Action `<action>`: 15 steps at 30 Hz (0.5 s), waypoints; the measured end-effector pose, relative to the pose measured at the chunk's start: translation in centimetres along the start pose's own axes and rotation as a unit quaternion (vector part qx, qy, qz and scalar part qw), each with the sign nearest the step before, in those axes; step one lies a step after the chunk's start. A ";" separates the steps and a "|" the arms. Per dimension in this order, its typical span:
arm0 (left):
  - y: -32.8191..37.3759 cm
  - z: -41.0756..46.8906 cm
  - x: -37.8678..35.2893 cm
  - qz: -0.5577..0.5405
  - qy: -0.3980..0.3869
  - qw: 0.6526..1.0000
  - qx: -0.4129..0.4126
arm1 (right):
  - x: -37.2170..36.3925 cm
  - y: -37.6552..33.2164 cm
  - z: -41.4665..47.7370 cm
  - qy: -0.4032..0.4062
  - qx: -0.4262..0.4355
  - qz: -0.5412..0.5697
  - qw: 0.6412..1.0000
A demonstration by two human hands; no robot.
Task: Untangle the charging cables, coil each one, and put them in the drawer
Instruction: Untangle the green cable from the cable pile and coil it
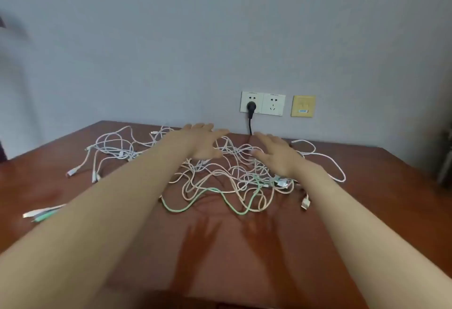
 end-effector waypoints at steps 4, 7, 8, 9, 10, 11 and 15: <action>-0.8 -3.5 -2.3 -0.018 -0.040 0.999 0.003 | -3.6 -2.8 -2.7 -0.013 0.027 -0.008 1.000; -1.0 -5.1 -4.9 -0.020 -0.090 0.996 0.021 | -6.4 -4.9 -4.2 -0.029 0.052 -0.034 0.998; -1.0 -5.6 -5.9 -0.008 -0.106 0.994 0.037 | -7.3 -5.3 -4.7 -0.042 0.055 -0.055 0.996; -1.0 -5.9 -7.2 -0.006 -0.118 0.991 0.057 | -8.3 -5.7 -5.2 -0.053 0.063 -0.078 0.994; -1.1 -6.2 -8.5 -0.015 -0.134 0.988 0.081 | -9.2 -5.8 -5.7 -0.060 0.069 -0.095 0.991; -1.1 -6.3 -9.7 -0.034 -0.146 0.983 0.105 | -10.0 -5.8 -5.9 -0.063 0.069 -0.103 0.990; -0.5 -6.4 -12.6 -0.118 -0.112 0.975 0.149 | -11.2 -4.3 -5.7 -0.058 0.022 -0.055 0.997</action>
Point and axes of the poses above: each hand's wrist, its own z-axis towards the middle knuckle, its own x-axis out of the back of the hand, y = z × x, the point moved 2 cm from there along z, towards the middle knuckle, and after that the axes turned 5 degrees about z, right-handed, at the moved point
